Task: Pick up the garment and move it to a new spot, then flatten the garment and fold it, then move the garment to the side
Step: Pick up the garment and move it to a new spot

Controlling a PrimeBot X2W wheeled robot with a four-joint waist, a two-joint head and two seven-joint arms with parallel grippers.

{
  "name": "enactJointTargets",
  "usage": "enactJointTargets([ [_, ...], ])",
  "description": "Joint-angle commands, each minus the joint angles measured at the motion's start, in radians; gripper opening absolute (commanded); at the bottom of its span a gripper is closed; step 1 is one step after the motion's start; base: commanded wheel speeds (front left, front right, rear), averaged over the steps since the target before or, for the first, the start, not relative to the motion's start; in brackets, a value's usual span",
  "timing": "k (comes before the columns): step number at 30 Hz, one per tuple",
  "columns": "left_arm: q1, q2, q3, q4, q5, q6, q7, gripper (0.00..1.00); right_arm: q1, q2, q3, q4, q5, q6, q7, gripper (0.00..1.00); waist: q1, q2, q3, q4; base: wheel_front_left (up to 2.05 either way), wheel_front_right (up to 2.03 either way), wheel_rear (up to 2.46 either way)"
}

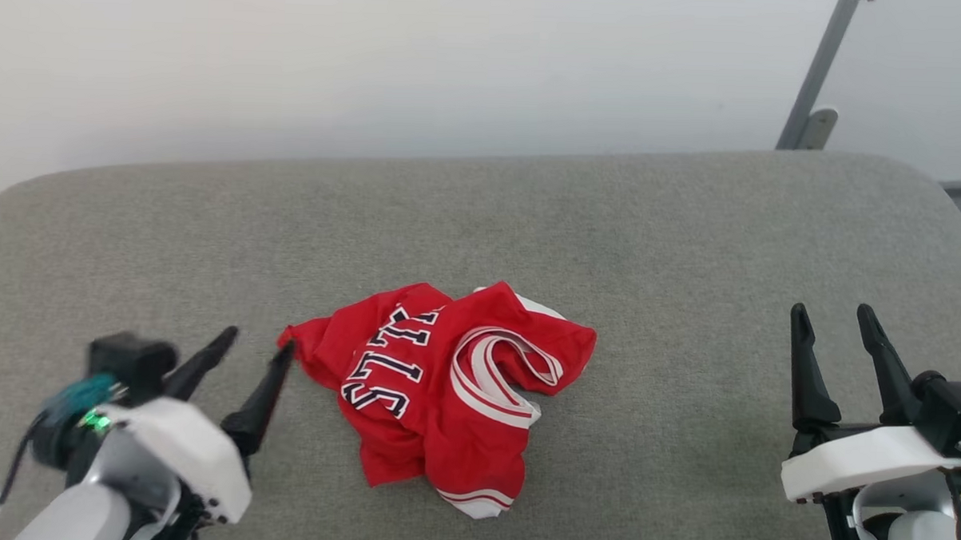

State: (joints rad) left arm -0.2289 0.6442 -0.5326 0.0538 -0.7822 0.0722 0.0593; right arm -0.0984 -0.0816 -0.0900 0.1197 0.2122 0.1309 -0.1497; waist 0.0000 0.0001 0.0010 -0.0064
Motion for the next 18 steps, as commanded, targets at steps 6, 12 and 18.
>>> enactJointTargets([
  [6,0.143,0.021,0.092,-0.010,-0.013,0.026,-0.206,1.00,0.033,0.003,-0.008,-0.016,0.007,0.000,0.007,1.00,0.0000,-0.0001,-0.028,0.025,0.00,0.00,0.00],
  [12,0.227,0.020,0.137,0.004,-0.020,0.040,-0.287,1.00,0.050,0.006,-0.013,-0.025,0.008,0.000,0.006,1.00,0.0000,-0.0001,-0.036,0.036,0.00,0.00,0.00],
  [18,0.302,-0.003,0.219,-0.011,-0.013,0.047,-0.322,1.00,0.066,0.009,-0.027,-0.032,0.008,0.000,0.000,1.00,0.0000,-0.0001,-0.036,0.051,0.00,0.00,0.00],
])
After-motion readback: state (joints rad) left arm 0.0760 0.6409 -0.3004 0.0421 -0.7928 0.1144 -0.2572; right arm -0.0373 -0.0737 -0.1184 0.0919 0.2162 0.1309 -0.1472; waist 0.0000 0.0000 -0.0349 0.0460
